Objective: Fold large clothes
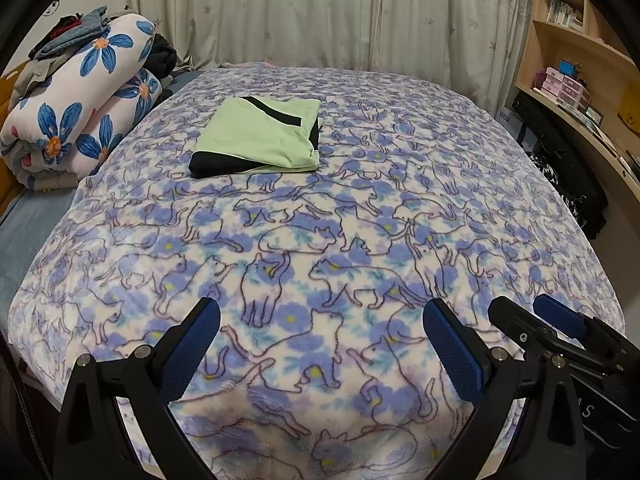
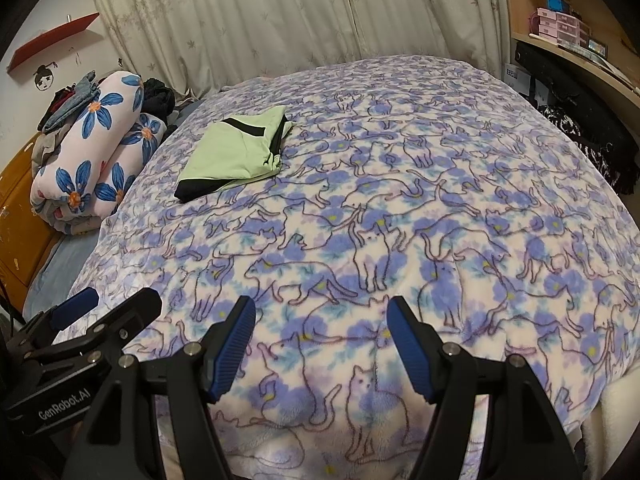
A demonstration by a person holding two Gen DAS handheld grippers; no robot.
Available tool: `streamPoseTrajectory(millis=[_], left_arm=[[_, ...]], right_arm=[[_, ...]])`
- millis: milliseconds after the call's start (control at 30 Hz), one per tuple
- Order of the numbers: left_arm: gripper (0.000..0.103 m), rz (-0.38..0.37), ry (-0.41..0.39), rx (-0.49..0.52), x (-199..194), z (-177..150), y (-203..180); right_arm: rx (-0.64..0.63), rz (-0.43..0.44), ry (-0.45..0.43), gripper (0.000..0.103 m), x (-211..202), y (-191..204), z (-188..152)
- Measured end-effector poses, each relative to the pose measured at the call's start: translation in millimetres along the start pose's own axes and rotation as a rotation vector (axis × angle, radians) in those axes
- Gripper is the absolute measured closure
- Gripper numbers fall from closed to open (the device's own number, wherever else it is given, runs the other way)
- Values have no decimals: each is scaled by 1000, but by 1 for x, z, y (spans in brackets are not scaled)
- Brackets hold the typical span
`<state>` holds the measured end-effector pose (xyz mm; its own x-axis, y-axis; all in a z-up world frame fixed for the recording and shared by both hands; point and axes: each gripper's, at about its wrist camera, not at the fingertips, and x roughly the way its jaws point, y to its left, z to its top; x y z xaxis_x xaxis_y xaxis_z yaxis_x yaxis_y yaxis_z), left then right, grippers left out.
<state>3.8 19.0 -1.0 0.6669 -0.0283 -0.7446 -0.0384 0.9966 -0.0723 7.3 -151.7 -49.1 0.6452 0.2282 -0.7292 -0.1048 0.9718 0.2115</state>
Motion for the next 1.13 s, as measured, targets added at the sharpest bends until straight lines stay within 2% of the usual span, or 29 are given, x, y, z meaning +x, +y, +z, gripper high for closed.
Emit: streamPoseTrajectory(millis=[1133], left_arm=[[2,8,30,-14,10,-9,12]], right_arm=[[-2,-9,22,35,6,4,-4]])
